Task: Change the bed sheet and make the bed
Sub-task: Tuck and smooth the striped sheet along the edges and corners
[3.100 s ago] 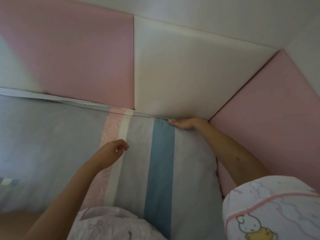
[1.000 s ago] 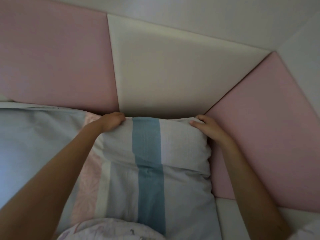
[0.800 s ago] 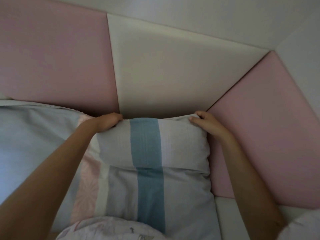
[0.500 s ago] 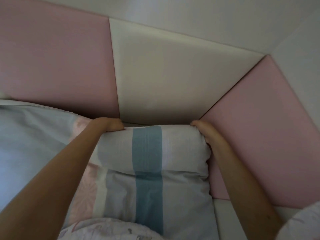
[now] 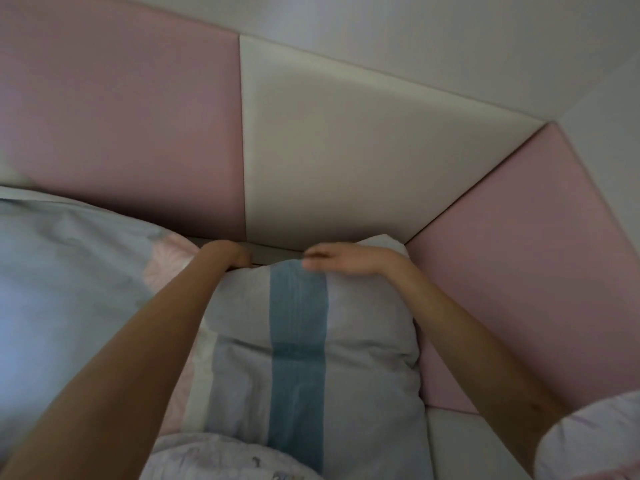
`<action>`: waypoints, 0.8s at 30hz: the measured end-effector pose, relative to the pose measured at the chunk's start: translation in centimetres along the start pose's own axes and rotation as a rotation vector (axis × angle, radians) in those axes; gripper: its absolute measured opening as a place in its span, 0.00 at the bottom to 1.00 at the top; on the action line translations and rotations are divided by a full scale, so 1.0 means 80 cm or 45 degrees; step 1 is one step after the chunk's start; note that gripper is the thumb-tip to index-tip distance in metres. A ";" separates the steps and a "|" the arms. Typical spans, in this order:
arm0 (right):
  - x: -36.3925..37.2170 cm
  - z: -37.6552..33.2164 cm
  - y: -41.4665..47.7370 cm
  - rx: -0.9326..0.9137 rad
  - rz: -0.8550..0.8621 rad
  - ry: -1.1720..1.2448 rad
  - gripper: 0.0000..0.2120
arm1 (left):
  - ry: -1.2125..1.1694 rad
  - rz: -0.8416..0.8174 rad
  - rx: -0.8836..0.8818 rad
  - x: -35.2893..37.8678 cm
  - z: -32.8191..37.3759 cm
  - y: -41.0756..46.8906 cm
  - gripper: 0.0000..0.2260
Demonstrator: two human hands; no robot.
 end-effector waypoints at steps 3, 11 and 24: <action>0.032 0.010 0.009 0.053 -0.181 -0.288 0.49 | -0.027 0.042 -0.037 -0.002 -0.007 0.010 0.18; 0.031 0.034 0.021 0.086 -0.155 -0.257 0.45 | -0.259 1.243 0.413 -0.084 0.026 -0.052 0.15; 0.005 0.163 0.017 0.575 -0.508 -0.261 0.69 | 0.270 0.495 0.401 -0.003 0.087 0.000 0.47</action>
Point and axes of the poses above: each hand's wrist, its own y-axis towards the middle knuckle, its own x-axis out of the palm, z = x × y, the point moved 9 cm from there along y, towards the middle knuckle, and after that the axes turned 1 degree about y, right-handed, at the moved point
